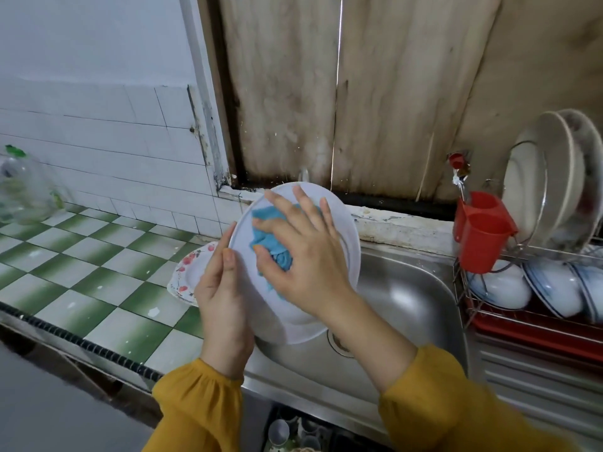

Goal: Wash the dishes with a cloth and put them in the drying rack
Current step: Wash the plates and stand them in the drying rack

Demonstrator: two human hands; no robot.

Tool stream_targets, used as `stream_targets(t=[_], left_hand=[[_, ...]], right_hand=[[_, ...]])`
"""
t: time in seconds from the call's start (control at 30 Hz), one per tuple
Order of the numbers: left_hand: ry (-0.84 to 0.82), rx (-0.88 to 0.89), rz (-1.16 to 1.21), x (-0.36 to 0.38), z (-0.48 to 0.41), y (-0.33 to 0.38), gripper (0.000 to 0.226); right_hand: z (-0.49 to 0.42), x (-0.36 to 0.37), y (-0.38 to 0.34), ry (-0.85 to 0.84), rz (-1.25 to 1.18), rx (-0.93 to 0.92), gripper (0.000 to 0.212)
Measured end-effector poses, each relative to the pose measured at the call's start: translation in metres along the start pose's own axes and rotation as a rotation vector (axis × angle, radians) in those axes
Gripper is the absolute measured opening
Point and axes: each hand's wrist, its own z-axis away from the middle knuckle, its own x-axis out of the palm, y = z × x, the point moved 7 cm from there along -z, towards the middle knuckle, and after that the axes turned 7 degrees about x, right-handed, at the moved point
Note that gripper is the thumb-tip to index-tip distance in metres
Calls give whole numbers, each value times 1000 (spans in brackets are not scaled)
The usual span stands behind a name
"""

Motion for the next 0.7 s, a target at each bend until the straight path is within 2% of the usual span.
stream_targets(t=[0.1, 0.23, 0.3, 0.37, 0.47, 0.6, 0.7], left_hand=[[85, 3, -26, -5, 3, -1, 29], [184, -41, 2, -12, 12, -9, 30], [220, -120, 32, -14, 19, -23, 33], [246, -215, 74, -14, 27, -41, 35], [202, -278, 115, -6, 36, -55, 38], [123, -309, 99, 3, 40, -54, 39], [-36, -210, 7, 17, 38, -37, 35]], right_hand=[[-4, -20, 43, 157, -119, 263, 41], [30, -22, 87, 271, -478, 610, 47], [62, -18, 86, 308, -469, 617, 45], [94, -16, 78, 329, -338, 545, 44], [118, -15, 77, 315, -214, 489, 43], [100, -41, 114, 377, -299, 648, 40], [64, -62, 146, 323, -483, 798, 31]])
